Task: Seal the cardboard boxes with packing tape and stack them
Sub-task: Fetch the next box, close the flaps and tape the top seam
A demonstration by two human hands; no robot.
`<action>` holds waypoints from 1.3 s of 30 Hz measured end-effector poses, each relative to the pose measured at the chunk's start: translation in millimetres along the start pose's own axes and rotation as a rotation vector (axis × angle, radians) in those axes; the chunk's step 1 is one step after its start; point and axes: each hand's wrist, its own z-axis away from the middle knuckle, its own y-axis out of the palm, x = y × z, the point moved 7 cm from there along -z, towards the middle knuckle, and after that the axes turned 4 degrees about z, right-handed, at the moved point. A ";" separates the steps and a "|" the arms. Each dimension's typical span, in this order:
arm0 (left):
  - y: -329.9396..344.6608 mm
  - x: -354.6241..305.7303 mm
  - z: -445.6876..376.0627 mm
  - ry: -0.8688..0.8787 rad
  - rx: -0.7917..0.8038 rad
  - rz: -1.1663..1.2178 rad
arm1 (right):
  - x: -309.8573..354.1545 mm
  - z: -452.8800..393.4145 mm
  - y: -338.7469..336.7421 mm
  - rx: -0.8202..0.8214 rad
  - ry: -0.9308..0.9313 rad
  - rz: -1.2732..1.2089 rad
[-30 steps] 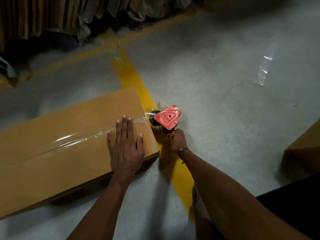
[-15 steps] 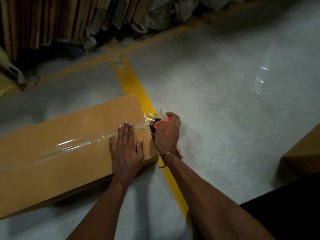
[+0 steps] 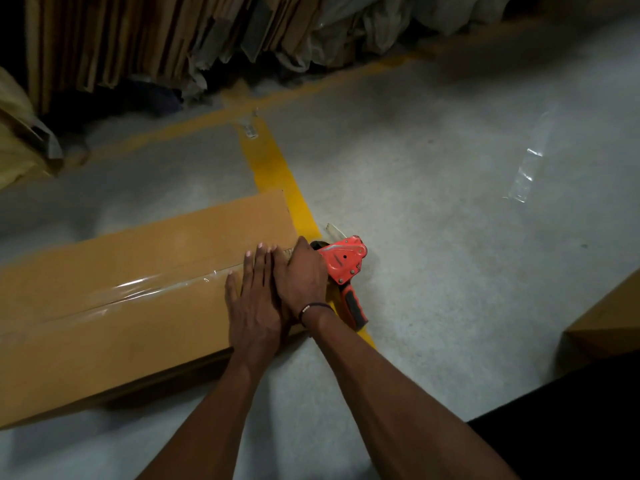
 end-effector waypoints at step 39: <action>-72.7 291.6 82.2 -0.248 0.072 -0.084 | 72.2 71.3 88.8 0.231 -0.567 0.436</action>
